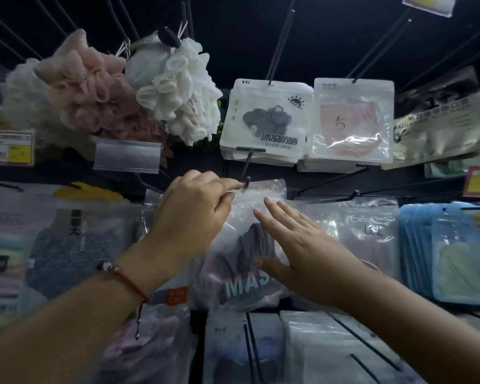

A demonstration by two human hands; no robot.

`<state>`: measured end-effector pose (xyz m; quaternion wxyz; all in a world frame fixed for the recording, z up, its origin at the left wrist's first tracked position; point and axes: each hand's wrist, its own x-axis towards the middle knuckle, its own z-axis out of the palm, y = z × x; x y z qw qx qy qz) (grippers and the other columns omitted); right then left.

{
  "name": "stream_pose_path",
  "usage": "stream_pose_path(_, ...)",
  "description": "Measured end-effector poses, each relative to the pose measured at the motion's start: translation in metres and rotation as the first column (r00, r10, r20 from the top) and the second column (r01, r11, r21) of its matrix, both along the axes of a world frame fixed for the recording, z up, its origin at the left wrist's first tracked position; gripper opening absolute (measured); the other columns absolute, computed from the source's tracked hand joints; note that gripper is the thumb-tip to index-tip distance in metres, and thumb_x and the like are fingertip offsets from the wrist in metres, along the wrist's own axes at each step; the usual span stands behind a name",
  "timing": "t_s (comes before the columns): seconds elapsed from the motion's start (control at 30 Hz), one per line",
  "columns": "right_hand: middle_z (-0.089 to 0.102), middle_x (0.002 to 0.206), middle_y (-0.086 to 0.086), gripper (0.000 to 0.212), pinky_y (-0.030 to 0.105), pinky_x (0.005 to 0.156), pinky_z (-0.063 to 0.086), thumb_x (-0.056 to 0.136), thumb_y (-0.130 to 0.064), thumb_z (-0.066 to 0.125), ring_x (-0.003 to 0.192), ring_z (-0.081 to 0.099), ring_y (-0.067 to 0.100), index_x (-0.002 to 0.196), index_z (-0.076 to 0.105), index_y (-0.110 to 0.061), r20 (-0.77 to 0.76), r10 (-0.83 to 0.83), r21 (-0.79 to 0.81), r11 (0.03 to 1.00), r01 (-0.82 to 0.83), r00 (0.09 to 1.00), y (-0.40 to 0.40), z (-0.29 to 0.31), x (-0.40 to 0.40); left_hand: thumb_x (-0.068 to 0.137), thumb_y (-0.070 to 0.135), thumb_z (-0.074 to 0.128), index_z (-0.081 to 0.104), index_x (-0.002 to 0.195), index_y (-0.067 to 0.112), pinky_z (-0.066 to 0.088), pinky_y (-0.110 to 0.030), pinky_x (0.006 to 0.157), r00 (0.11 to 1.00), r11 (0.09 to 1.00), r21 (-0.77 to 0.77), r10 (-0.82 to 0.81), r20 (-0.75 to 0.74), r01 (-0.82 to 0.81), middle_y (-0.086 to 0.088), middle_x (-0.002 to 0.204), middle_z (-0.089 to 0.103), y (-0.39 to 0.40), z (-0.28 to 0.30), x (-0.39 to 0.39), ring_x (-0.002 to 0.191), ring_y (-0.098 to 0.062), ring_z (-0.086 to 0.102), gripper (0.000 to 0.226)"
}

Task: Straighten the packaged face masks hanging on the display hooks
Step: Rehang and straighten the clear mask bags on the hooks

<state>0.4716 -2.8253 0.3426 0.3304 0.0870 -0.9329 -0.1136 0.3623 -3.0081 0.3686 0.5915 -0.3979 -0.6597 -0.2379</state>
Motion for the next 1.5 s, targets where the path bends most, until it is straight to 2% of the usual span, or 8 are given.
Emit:
stream_pose_path(0.27,-0.019,0.159,-0.015,0.079,0.02,0.11,-0.014,0.094,-0.064,0.036,0.141,-0.022,0.001,0.154,-0.007,-0.038,0.041,0.003,-0.104,0.995,0.001,0.999,0.019,-0.02,0.014,0.089,0.037,0.052,0.07,0.12,0.021,0.04,-0.049,0.095,0.949,0.944,-0.092,0.314,-0.044,-0.317,-0.012,0.128,0.058,0.007,-0.02,0.008,0.117,-0.033,0.051,0.039)
stream_pose_path(0.53,-0.013,0.161,-0.017,0.075,0.02,0.107,-0.009,0.094,-0.057,0.045,0.145,-0.016,0.003,0.154,0.004,-0.04,0.029,-0.092,-0.164,0.982,0.096,0.995,0.059,-0.032,0.051,0.088,0.04,0.044,0.069,0.11,0.019,0.051,-0.042,0.081,0.957,0.923,-0.252,0.281,-0.07,-0.29,-0.004,0.106,0.065,0.044,-0.063,0.047,0.095,-0.024,0.059,0.04)
stream_pose_path(0.7,0.022,0.159,-0.013,0.053,0.044,0.121,0.018,0.09,-0.041,0.062,0.149,0.011,0.01,0.14,0.045,-0.039,-0.19,-0.026,-0.35,0.936,-0.043,0.981,0.102,-0.05,0.061,0.086,0.047,0.042,0.069,0.116,0.023,0.053,-0.035,0.063,0.963,0.932,-0.318,0.228,0.144,-0.173,0.004,0.092,0.066,0.089,-0.099,0.058,0.078,-0.022,0.065,0.047)
stream_pose_path(0.83,0.036,0.149,-0.008,0.05,0.042,0.115,0.033,0.087,-0.03,0.07,0.139,0.031,0.01,0.133,0.051,-0.031,-0.421,-0.045,-0.63,0.733,-0.256,0.906,0.134,-0.074,0.047,0.096,0.05,0.047,0.046,0.137,0.029,0.045,-0.033,0.083,0.894,0.984,-0.167,0.13,0.428,-0.063,0.007,0.122,0.056,0.116,-0.12,0.06,0.11,-0.019,0.057,0.046)
stream_pose_path(1.0,0.04,0.147,0.0,0.086,0.05,0.106,0.043,0.08,-0.039,0.076,0.13,0.046,0.022,0.149,0.024,-0.035,-0.279,0.102,-0.957,0.058,-0.286,0.955,0.149,-0.093,0.014,0.092,0.056,0.053,0.03,0.141,0.036,0.047,-0.037,0.099,0.747,0.988,0.131,-0.152,0.647,0.087,0.009,0.142,0.048,0.129,-0.137,0.045,0.125,-0.015,0.051,0.058)
stream_pose_path(1.07,0.046,0.142,0.005,0.089,0.044,0.099,0.048,0.078,-0.044,0.076,0.122,0.053,0.024,0.15,0.025,-0.03,-0.249,0.144,-0.967,-0.093,-0.238,0.958,0.154,-0.094,0.005,0.09,0.06,0.053,0.019,0.149,0.042,0.042,-0.041,0.109,0.643,0.975,0.17,-0.222,0.733,0.143,0.01,0.153,0.04,0.13,-0.139,0.039,0.134,-0.012,0.045,0.071)
stream_pose_path(1.3,0.074,0.098,0.009,0.018,0.035,0.083,0.055,0.092,-0.024,0.066,0.092,0.071,0.024,0.102,0.069,-0.009,-0.306,0.273,-0.952,-0.11,-0.287,0.912,0.157,-0.098,-0.005,0.085,0.065,0.055,0.016,0.151,0.049,0.037,-0.039,0.115,0.59,0.973,0.15,-0.227,0.775,0.177,0.013,0.156,0.037,0.131,-0.143,0.04,0.14,-0.004,0.039,0.078)
stream_pose_path(1.5,0.068,0.075,0.004,0.018,0.025,0.061,0.05,0.094,-0.023,0.063,0.066,0.063,0.014,0.09,0.066,-0.006,-0.327,0.296,-0.945,-0.124,-0.303,0.898,0.162,-0.091,0.004,0.081,0.076,0.052,0.021,0.155,0.037,0.031,-0.03,0.115,0.553,0.962,0.202,-0.27,0.788,0.182,0.02,0.151,0.036,0.131,-0.137,0.044,0.137,-0.002,0.039,0.09)
